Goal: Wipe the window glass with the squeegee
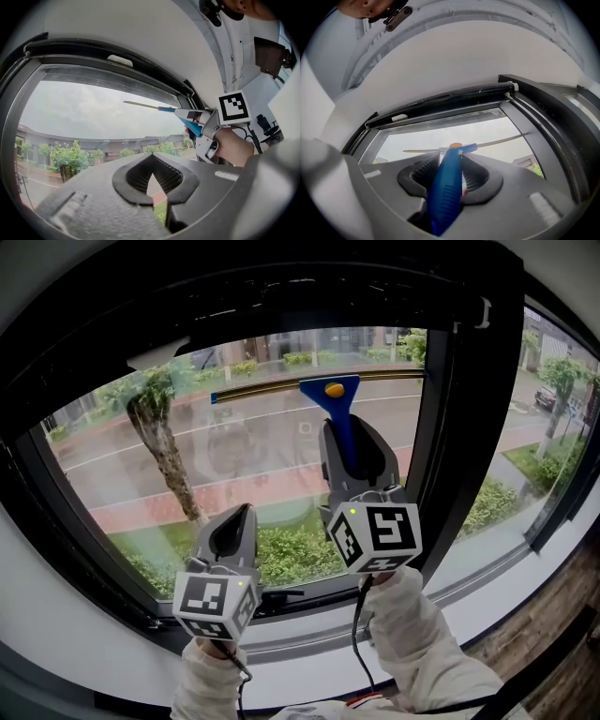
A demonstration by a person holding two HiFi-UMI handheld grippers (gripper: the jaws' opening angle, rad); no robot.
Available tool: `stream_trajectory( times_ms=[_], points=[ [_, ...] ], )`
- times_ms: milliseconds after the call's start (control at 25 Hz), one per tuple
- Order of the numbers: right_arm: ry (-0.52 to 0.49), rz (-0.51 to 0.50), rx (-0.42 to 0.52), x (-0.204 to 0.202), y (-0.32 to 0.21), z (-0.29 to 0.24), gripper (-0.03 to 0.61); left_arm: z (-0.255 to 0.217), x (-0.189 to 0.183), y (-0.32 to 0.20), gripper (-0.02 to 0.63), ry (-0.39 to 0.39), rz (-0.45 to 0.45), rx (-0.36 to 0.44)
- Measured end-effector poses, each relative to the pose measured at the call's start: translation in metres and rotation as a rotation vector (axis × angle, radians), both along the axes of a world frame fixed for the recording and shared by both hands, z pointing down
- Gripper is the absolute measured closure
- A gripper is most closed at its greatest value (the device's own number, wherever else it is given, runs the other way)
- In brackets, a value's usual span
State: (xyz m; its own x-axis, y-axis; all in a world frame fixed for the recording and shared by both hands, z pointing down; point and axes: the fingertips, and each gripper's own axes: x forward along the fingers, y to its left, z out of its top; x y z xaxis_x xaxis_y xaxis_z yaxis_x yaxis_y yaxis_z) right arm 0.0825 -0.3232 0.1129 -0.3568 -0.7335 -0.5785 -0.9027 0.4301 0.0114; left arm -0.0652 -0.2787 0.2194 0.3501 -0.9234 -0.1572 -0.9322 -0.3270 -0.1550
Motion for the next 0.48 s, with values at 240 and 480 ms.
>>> stream_trajectory(
  times_ms=[240, 480],
  points=[
    [0.016, 0.001, -0.035, 0.001, 0.001, 0.024, 0.433, 0.016, 0.003, 0.000, 0.614, -0.005, 0.001, -0.027],
    [0.033, -0.002, -0.071, 0.001, 0.004, 0.049, 0.433, 0.031, 0.006, 0.002, 0.614, -0.004, 0.002, -0.053]
  ],
)
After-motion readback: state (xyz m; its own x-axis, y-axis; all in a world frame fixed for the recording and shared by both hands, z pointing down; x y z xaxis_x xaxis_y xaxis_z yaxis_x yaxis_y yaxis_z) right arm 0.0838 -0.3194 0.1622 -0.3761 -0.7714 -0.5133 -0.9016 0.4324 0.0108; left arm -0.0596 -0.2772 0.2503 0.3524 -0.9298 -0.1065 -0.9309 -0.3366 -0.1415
